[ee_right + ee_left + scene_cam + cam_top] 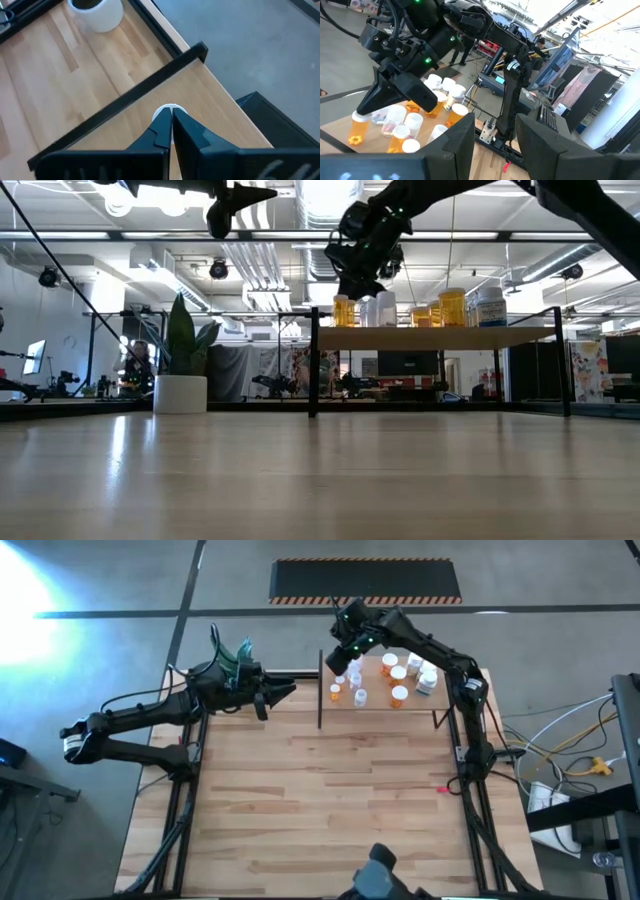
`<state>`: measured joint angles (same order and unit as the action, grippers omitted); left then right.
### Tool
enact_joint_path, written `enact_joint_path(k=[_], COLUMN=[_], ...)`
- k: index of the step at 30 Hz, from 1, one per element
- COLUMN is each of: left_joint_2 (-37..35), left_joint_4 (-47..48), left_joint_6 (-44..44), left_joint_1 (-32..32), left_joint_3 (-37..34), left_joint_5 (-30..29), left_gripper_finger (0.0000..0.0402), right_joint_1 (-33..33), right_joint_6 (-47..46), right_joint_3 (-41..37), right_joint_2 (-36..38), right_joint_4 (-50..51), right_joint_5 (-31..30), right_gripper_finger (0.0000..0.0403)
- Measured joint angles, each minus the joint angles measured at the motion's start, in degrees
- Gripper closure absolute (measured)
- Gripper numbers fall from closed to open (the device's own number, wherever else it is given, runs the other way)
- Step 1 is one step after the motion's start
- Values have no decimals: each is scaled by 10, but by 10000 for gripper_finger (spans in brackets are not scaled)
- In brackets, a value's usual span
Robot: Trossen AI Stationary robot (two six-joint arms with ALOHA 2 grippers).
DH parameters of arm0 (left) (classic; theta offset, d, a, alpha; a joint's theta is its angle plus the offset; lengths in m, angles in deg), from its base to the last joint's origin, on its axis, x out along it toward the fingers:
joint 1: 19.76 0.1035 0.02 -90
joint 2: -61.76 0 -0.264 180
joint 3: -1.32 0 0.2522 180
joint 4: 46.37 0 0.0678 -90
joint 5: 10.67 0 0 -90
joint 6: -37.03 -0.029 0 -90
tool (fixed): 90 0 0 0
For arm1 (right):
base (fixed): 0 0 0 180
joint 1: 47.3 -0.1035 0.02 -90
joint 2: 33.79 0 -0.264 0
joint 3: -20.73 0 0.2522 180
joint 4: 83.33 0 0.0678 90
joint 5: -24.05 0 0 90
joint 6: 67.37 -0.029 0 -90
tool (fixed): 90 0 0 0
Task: Pick and place medicine bottles onto shelf by color
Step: Adjust the pill bottles on the shelf
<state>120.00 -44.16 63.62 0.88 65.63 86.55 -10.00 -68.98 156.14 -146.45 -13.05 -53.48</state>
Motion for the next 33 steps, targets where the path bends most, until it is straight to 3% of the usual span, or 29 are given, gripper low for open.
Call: enact_joint_path(k=[10, 19, 33], left_joint_2=[0, 0, 0], left_joint_4=[0, 0, 0], left_joint_6=[0, 0, 0], left_joint_1=[0, 0, -1], left_joint_3=[0, 0, 0], left_joint_5=[0, 1, 1], left_gripper_finger=[275, 275, 275], right_joint_1=[-4, -43, -67], right_joint_6=[-3, 58, 69], right_joint_3=[43, 46, 44], right_joint_2=[14, 36, 17], right_joint_4=[-12, 148, 152], right_joint_5=[-5, 56, 10], right_gripper_finger=[394, 394, 394])
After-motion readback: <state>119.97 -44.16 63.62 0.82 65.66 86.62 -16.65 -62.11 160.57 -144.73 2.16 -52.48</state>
